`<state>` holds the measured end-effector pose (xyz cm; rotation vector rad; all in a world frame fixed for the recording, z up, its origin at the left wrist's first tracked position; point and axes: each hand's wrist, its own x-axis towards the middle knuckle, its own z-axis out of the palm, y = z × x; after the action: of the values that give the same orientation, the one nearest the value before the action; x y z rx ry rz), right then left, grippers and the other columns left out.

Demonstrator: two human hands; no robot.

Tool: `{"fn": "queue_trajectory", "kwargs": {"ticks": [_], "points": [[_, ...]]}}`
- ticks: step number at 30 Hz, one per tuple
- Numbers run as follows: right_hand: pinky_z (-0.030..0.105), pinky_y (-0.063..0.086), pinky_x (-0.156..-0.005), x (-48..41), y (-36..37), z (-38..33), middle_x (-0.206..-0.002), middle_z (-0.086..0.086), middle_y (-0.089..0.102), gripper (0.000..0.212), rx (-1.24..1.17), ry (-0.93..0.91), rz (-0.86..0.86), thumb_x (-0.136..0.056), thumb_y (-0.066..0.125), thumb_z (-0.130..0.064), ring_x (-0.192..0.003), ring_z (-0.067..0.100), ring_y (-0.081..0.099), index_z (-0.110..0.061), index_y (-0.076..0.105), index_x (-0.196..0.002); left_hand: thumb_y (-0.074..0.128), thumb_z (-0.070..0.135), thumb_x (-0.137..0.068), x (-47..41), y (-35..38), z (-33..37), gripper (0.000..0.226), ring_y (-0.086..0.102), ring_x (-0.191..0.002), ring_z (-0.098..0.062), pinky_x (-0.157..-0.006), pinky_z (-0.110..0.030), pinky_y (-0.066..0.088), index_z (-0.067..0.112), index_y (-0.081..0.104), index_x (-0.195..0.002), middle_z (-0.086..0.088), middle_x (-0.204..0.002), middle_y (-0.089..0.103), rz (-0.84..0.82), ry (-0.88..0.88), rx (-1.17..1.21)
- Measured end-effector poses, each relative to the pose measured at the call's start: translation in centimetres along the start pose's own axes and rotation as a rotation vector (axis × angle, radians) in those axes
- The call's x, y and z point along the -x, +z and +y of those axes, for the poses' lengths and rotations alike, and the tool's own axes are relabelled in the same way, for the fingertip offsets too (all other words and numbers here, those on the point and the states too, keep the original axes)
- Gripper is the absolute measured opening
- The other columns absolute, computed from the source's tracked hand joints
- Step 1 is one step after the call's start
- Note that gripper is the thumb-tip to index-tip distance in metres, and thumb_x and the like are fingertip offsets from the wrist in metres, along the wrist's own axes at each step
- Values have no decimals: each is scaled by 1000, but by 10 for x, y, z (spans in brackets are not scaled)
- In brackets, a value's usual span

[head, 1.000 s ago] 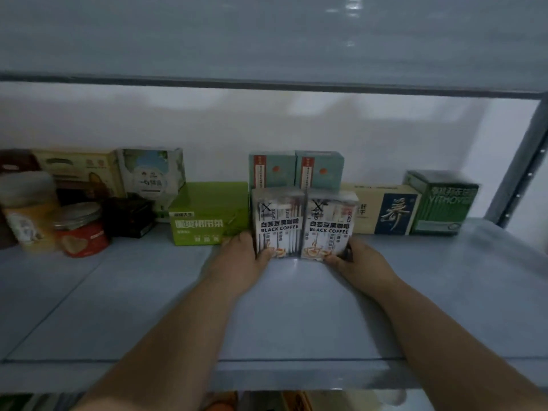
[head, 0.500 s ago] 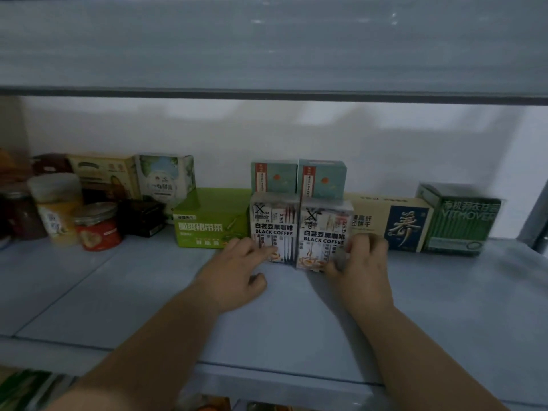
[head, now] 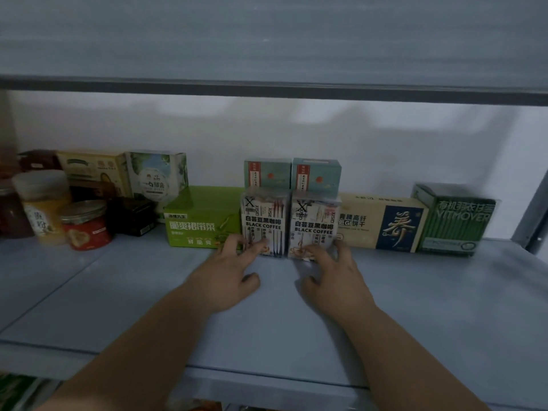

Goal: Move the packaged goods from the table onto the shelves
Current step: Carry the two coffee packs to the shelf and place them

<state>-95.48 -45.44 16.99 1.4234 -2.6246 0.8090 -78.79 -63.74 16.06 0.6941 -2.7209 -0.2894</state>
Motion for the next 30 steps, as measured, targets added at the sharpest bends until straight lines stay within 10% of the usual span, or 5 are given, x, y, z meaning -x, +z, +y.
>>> {"fn": "queue_trajectory", "kwargs": {"ticks": [5, 20, 30], "points": [[50, 32, -119, -4, 2, -4, -168, 12, 5, 81, 31, 20, -58, -76, 35, -50, -152, 35, 18, -36, 27, -155, 31, 61, -85, 0, -1, 2, 73, 29, -137, -26, -115, -42, 34, 57, 9, -154, 7, -150, 11, -60, -35, -63], [43, 33, -117, -1, -3, -11, -163, 17, 21, 70, 95, 41, -67, -93, 53, -37, -147, 35, 27, -27, 27, -157, 23, 64, -91, -6, -4, 4, 73, 27, -126, -23, -113, -41, 29, 50, -5, -156, 1, -138, 29, -140, -17, -212], [48, 20, -120, 15, -9, -29, -165, 22, 13, 77, 380, 20, -16, -93, 47, -47, -152, 39, 13, -18, 18, -158, 24, 51, -89, 7, -13, 16, 74, 38, -132, -31, -107, -44, 40, 23, 34, -157, -11, -144, 47, 194, 184, -280]]}}
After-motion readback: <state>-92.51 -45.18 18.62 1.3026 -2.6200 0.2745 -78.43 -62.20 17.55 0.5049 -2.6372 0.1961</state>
